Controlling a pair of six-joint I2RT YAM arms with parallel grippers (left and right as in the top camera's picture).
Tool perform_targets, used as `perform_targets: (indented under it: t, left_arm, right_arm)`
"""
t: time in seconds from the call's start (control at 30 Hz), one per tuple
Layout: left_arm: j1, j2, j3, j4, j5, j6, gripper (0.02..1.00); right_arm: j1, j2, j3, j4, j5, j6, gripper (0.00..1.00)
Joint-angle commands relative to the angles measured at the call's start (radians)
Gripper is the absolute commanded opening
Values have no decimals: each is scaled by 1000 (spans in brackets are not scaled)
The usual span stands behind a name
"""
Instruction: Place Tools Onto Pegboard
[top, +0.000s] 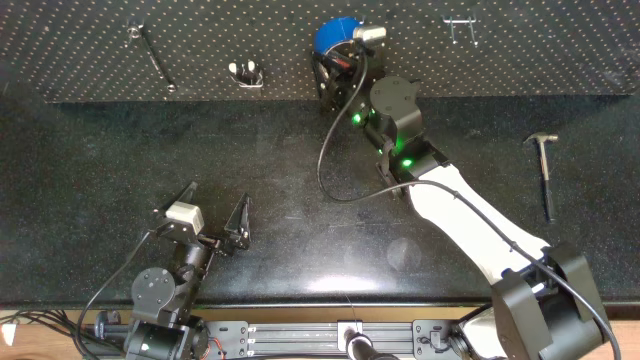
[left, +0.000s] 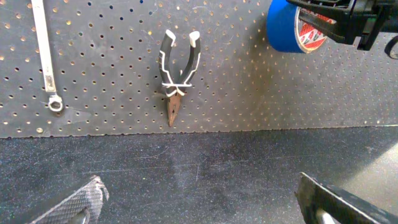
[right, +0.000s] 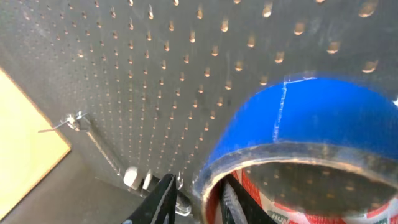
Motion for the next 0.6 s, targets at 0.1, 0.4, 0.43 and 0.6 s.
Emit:
perform_targets:
  t: [0.1, 0.4, 0.43, 0.6]
  left_arm:
    - [-3, -8, -2, -5, 14, -9, 993]
    - [-3, -8, -2, -5, 14, -9, 993]
    - [-3, -8, -2, -5, 14, -9, 993]
    - [-3, -8, -2, -5, 14, -9, 993]
  right_arm:
    - [-77, -294, 19, -472, -209, 30, 266]
    - [-695, -446, 14, -1478, 113, -392, 641]
    - [-824, -360, 14, -1468, 134, -487, 750]
    - [-1019, -101, 14, -1470, 342, -1029, 945]
